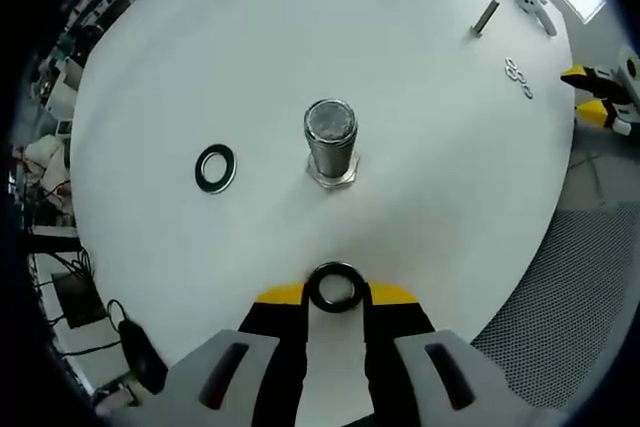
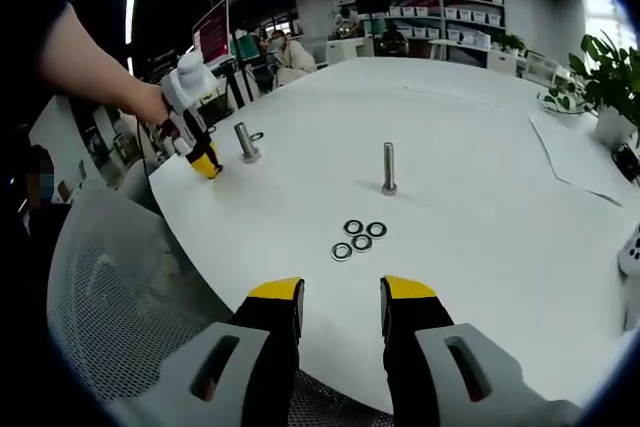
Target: Place the washer onto the threaded stud by aligning its center hole with the stud, sliding it down to the base, and recovering from edge contact or off-axis alignment until the washer reaches the visible bottom stop.
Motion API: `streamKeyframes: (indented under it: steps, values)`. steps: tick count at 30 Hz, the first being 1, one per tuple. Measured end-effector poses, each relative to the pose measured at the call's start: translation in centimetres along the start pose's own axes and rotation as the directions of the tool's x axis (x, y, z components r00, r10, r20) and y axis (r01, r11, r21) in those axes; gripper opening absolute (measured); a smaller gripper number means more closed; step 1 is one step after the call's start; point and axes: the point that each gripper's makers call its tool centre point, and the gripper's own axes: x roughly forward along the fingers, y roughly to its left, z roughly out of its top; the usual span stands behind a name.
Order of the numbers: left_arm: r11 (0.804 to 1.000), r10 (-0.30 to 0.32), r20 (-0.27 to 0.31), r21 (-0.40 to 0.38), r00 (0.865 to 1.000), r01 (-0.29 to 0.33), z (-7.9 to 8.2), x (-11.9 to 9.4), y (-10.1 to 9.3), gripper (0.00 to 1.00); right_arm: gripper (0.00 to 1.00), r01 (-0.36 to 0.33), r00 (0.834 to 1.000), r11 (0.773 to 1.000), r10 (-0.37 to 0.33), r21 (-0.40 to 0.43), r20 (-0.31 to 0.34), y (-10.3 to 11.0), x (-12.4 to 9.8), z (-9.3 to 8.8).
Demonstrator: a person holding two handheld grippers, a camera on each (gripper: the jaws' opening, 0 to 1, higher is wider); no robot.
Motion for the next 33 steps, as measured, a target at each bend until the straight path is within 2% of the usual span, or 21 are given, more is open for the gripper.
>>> streamKeyframes:
  steps: [15, 18, 23, 33]
  values:
    - [0.994, 0.003, 0.038, 0.107, 0.999, -0.007, 1.9, -2.9, 0.2, 0.18, 0.33, -0.009, 1.000, 1.000, 0.009, -0.004, -0.002, 0.2, 0.0, -0.1]
    - [0.992, 0.007, 0.069, 0.125, 0.998, -0.015, 2.7, -3.8, 0.3, 0.18, 0.33, -0.010, 1.000, 1.000, 0.010, -0.004, -0.001, 0.2, 0.0, 0.0]
    - [0.991, 0.002, 0.082, 0.132, 0.997, -0.013, 3.4, -4.6, 0.3, 0.18, 0.33, -0.012, 1.000, 1.000, 0.012, -0.004, -0.003, 0.2, 0.1, -0.1]
    - [0.984, -0.001, 0.126, 0.175, 0.992, -0.021, 6.2, -6.3, 0.0, 0.18, 0.33, -0.016, 1.000, 1.000, 0.016, -0.005, 0.002, 0.3, 0.0, 0.0]
